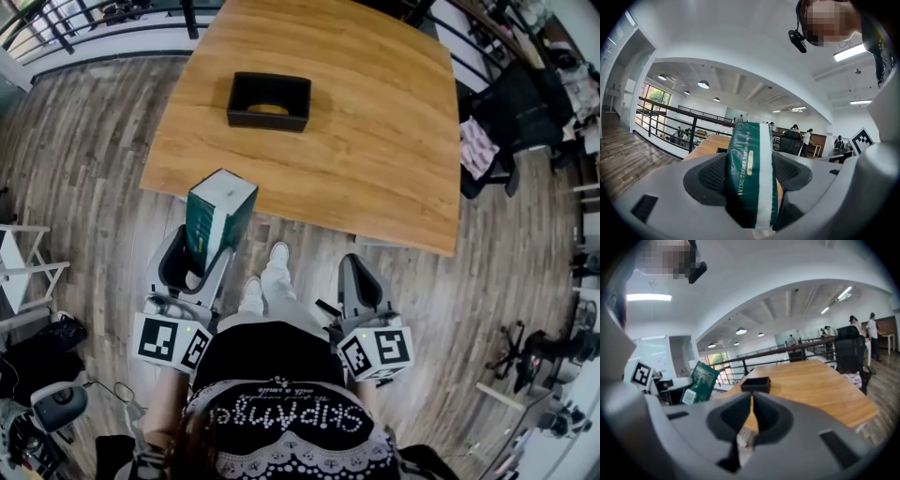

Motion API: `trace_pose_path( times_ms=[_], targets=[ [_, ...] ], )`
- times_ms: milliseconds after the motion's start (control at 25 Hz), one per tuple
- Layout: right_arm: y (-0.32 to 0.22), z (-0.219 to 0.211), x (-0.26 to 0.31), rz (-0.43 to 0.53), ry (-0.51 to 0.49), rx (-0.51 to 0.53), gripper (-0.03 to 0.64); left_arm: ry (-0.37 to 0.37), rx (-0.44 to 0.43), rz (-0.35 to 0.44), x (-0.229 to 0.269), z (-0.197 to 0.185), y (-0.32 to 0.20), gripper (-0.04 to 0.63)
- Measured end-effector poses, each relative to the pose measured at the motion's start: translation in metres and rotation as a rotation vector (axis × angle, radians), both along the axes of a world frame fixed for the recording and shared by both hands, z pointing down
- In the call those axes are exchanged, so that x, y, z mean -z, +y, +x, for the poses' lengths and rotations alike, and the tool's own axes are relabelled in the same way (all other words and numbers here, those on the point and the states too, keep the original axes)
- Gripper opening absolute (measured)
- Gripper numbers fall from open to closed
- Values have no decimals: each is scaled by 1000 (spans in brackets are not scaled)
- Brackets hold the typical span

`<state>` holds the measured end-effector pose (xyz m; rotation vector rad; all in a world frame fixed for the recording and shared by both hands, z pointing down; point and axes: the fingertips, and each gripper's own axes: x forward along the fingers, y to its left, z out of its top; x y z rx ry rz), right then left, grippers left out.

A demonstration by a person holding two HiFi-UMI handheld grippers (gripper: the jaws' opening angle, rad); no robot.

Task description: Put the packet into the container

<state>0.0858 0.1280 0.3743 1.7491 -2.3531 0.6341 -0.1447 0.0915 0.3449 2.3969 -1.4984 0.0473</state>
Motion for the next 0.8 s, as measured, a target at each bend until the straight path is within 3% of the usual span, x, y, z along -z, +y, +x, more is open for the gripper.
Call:
trace_pose_path(
  times_ms=[400,800],
  targets=[
    [-85,25,0,7,0,58,38,9,60,17,4,25,-71,336],
    [-130,49,-4,18,0,87,38,8,103,62,8,43,-112,336]
  ],
)
